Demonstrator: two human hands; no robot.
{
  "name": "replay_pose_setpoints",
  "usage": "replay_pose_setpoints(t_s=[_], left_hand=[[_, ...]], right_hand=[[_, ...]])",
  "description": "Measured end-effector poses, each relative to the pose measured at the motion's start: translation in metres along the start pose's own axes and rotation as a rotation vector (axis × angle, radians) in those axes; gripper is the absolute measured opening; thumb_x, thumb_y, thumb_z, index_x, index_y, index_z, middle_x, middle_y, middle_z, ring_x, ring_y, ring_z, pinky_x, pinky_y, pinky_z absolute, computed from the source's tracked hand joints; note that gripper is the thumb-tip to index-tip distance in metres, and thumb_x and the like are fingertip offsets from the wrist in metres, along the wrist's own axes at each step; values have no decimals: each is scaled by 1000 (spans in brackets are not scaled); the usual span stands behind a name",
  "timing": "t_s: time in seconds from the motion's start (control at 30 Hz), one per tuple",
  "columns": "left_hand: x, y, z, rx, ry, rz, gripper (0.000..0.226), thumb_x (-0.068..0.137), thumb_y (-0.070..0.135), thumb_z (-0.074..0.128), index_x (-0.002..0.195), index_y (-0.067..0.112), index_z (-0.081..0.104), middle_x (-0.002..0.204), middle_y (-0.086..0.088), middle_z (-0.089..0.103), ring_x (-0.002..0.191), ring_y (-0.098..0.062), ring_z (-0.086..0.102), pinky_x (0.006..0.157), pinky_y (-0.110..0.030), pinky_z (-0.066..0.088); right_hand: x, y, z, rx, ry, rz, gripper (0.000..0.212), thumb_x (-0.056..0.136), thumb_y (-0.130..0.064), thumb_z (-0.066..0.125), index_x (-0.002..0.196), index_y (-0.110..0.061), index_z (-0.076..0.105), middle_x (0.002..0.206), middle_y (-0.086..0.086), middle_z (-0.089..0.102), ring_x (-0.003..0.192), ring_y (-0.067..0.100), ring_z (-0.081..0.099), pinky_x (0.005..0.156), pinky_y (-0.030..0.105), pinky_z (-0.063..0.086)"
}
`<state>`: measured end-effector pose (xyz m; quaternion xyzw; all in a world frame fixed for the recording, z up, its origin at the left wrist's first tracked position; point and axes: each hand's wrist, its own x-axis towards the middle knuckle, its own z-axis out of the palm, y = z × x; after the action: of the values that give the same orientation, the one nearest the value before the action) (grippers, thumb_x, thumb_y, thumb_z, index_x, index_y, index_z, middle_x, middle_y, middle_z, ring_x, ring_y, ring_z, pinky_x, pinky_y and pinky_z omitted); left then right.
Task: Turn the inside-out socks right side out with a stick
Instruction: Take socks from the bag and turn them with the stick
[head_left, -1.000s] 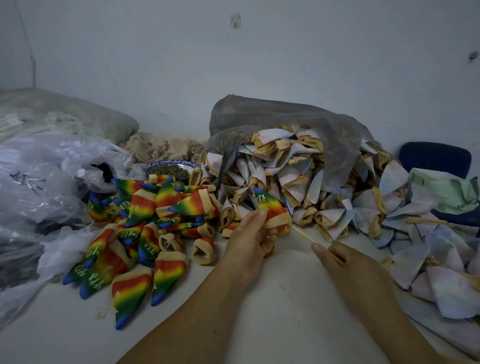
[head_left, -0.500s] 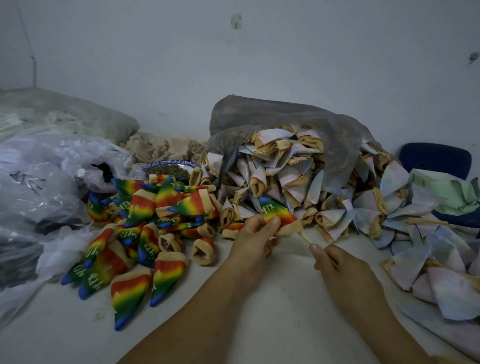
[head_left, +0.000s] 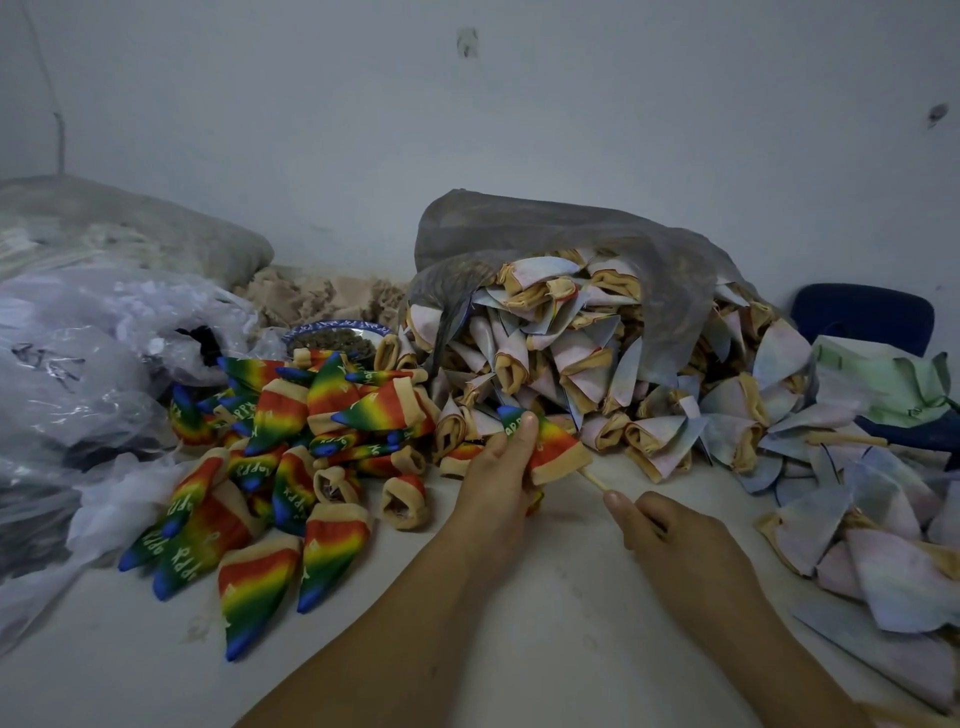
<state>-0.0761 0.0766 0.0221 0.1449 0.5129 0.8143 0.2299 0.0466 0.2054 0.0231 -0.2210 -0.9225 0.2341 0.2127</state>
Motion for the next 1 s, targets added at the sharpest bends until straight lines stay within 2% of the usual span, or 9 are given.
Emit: replay_pose_setpoints(t_s=[0.13, 0.23, 0.37, 0.47, 0.53, 0.67, 0.87, 0.93, 1.0], left_hand=[[3, -4, -1, 88, 84, 5, 43, 94, 60, 45, 101, 27, 72, 104, -1, 75, 108, -19, 65, 95, -32, 46], [3, -4, 1, 56, 129, 17, 44, 93, 61, 44, 96, 30, 74, 104, -1, 76, 109, -17, 65, 98, -33, 45], [3, -3, 1, 49, 140, 37, 44, 96, 58, 42, 100, 27, 73, 98, 2, 77, 98, -11, 69, 85, -26, 46], [1, -6, 1, 164, 133, 92, 46, 98, 57, 40, 83, 23, 68, 60, 12, 65, 60, -5, 59, 66, -22, 43], [0, -8, 1, 244, 125, 137, 50, 99, 57, 37, 76, 20, 62, 49, 11, 52, 49, -5, 47, 56, -21, 37], [1, -6, 2, 337, 115, 232, 59, 101, 55, 30, 69, 19, 64, 44, 8, 53, 40, 1, 42, 44, -12, 34], [2, -9, -1, 452, 146, 266, 78, 80, 71, 25, 85, 3, 62, 50, 8, 49, 43, 1, 44, 47, -10, 36], [1, -10, -2, 488, 156, 266, 75, 79, 73, 24, 80, 10, 63, 55, 10, 52, 49, 1, 47, 52, -10, 38], [-2, -12, -2, 494, 137, 282, 62, 78, 76, 25, 63, 24, 55, 48, 14, 49, 46, 3, 45, 50, -9, 36]], right_hand=[[1, -2, 0, -10, 4, 10, 73, 71, -78, 16, 72, -16, 55, 67, 4, 61, 64, 16, 57, 60, 32, 45], [0, -3, 1, -3, -5, 17, 73, 71, -78, 17, 72, -16, 55, 68, 3, 62, 65, 16, 57, 61, 32, 46], [-1, -5, 3, 80, -32, 24, 71, 71, -76, 22, 70, -15, 57, 67, 1, 63, 65, 14, 59, 65, 33, 48], [-2, -8, 4, 110, -32, 39, 68, 71, -75, 23, 66, -17, 57, 63, -3, 62, 63, 11, 58, 65, 32, 48], [-2, -10, 1, 96, -8, 41, 67, 72, -75, 22, 65, -19, 57, 62, -4, 61, 63, 9, 58, 63, 30, 47], [-5, -16, 2, 123, 12, 27, 59, 80, -70, 29, 62, -22, 57, 60, -7, 61, 63, 7, 59, 58, 25, 44], [-7, -21, 11, 283, -110, 110, 54, 87, -63, 41, 56, -23, 59, 52, -4, 53, 49, 7, 49, 52, 23, 39], [-5, -15, 6, 229, -92, 69, 54, 84, -67, 39, 57, -25, 60, 57, -5, 61, 57, 7, 57, 59, 26, 45], [-1, -9, -6, 166, -61, 25, 57, 75, -75, 34, 56, -28, 60, 60, -13, 64, 62, 3, 61, 64, 28, 49]])
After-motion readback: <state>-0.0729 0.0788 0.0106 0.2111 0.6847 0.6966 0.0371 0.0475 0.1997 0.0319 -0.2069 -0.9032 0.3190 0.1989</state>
